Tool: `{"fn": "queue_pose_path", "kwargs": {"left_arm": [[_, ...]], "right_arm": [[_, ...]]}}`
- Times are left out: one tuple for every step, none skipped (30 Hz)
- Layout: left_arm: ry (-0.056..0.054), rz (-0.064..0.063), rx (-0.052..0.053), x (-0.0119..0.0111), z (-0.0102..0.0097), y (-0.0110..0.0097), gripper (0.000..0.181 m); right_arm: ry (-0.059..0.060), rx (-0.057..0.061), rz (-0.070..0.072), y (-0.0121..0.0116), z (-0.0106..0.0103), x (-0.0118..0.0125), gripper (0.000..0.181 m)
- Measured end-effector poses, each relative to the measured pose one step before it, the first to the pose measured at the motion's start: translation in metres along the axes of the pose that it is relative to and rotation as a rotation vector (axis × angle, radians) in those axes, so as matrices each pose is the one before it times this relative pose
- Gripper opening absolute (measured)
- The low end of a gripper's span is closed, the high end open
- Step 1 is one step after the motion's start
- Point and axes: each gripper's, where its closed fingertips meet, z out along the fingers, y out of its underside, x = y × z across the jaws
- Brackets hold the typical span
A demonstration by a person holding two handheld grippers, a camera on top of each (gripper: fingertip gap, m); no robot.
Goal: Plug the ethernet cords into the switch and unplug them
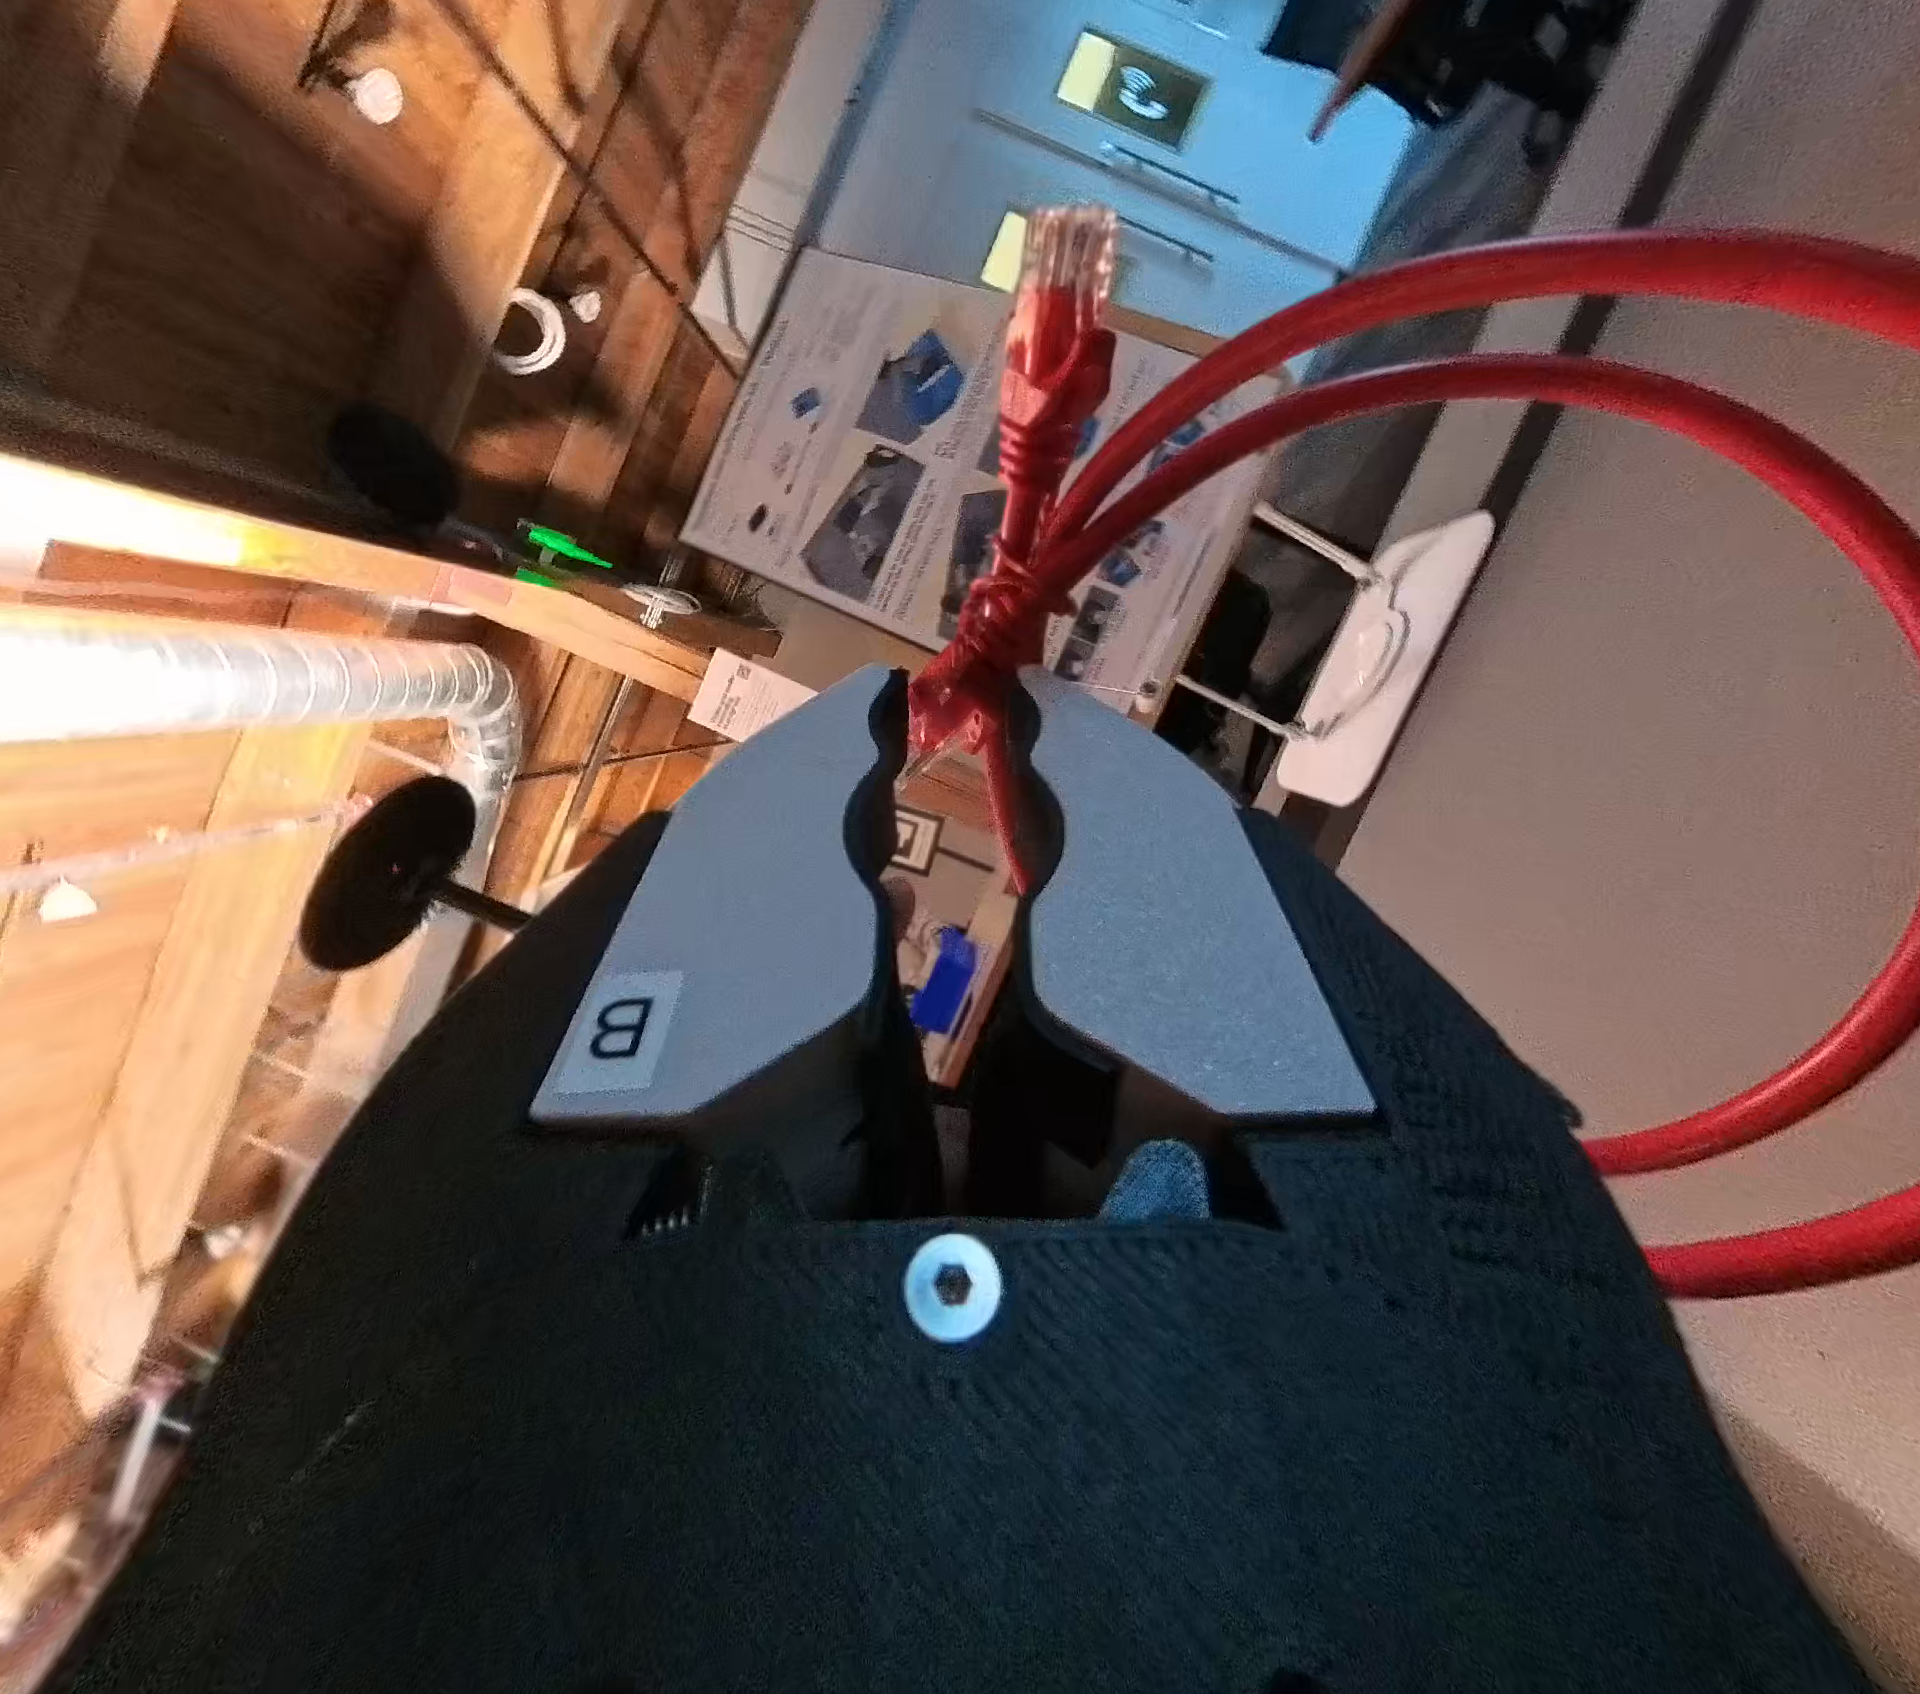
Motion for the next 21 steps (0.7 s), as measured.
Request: {"fn": "queue_pose_path", "kwargs": {"left_arm": [[0.0249, 0.0373, -0.0117, 0.00885, 0.00471, -0.0055, 0.017], [0.0258, 0.0375, -0.0074, 0.00884, 0.00442, -0.00607, 0.017], [0.0225, 0.0398, -0.0022, 0.00819, 0.00413, -0.00656, 0.017], [0.0199, 0.0342, 0.001, 0.00738, 0.00401, -0.00675, 0.017], [0.0212, 0.0267, 0.0031, 0.00716, 0.00382, -0.00702, 0.017], [0.0193, 0.0234, 0.0031, 0.00632, 0.00335, -0.00662, 0.017], [0.0126, 0.0202, 0.0071, 0.00506, 0.00304, -0.00691, 0.017], [0.0084, 0.0174, 0.0116, 0.00396, 0.00265, -0.00654, 0.017], [0.0082, 0.0133, 0.0149, 0.00361, 0.00214, -0.00739, 0.017], [0.0098, 0.0079, 0.0186, 0.00366, 0.00188, -0.00764, 0.017], [0.0125, 0.0072, 0.0194, 0.00373, 0.00156, -0.00715, 0.017], [0.0099, 0.0032, 0.0192, 0.00309, 0.00159, -0.00668, 0.017], [0.0108, 0.0015, 0.0179, 0.00308, 0.0014, -0.00607, 0.017], [0.0099, 0.0045, 0.0146, 0.0029, 0.00124, -0.00511, 0.017], [0.0071, 0.0047, 0.0129, 0.00229, 0.00112, -0.00461, 0.017], [0.007, 0.0019, 0.0147, 0.00204, 0.00093, -0.00466, 0.017], [0.0093, 0.0011, 0.0158, 0.00218, 0.00076, -0.00449, 0.017], [0.0086, 0.0016, 0.0144, 0.00184, 0.00062, -0.00403, 0.017], [0.0096, -0.0004, 0.0099, 0.00187, 0.00035, -0.00283, 0.017], [0.0012, -0.0027, 0.0006, 0.00036, 0.00039, -0.00049, 0.017], [-0.0034, -0.0056, -0.0108, -0.00104, 0.00016, 0.00261, 0.017]], "right_arm": [[-0.0096, 0.0092, -0.0256, -0.01202, 0.00939, -0.00322, 0.055], [-0.0128, 0.0048, -0.0348, -0.01184, 0.01035, -0.00375, 0.05], [-0.0212, -0.0028, -0.0404, -0.01073, 0.0111, -0.00482, 0.045], [-0.0274, -0.0098, -0.0438, -0.0092, 0.01135, -0.00547, 0.044], [-0.0225, -0.014, -0.043, -0.00765, 0.01121, -0.00443, 0.045], [-0.0114, -0.0189, -0.0317, -0.00548, 0.01084, -0.00277, 0.045], [-0.0123, -0.0185, -0.0102, -0.00371, 0.00983, -0.00293, 0.046], [-0.0219, -0.014, 0.0167, -0.00252, 0.00796, -0.00416, 0.048], [-0.0141, -0.0166, 0.0402, -0.00012, 0.00762, -0.0031, 0.05], [-0.0015, -0.0224, 0.047, 0.00267, 0.00686, -0.00106, 0.052], [0.0061, -0.0243, 0.039, 0.00432, 0.00513, 0.00053, 0.055], [0.0104, -0.0165, 0.0225, 0.00398, 0.00326, 0.0014, 0.057], [0.0157, -0.0031, 0.0048, 0.00266, 0.00123, 0.00215, 0.054], [0.0189, 0.0049, -0.0022, 0.00169, -0.00021, 0.00262, 0.046], [0.005, 0.0081, -0.0004, 0.00076, -0.00062, 0.00043, 0.04], [-0.0147, -0.0004, -0.0006, 0.00098, -0.00053, -0.00216, 0.036], [-0.0083, -0.0112, -0.0011, 0.00182, -0.00052, -0.00105, 0.03], [0.0048, -0.0054, -0.01, 0.00067, -0.00099, 0.00085, 0.017], [0.0075, 0.0114, -0.0207, -0.00174, -0.00169, 0.00108, 0.015], [0.0092, 0.0076, -0.0228, -0.00198, -0.00194, 0.00158, 0.015], [0.0037, 0.0016, -0.0247, -0.00188, -0.00225, 0.00151, 0.014]]}}
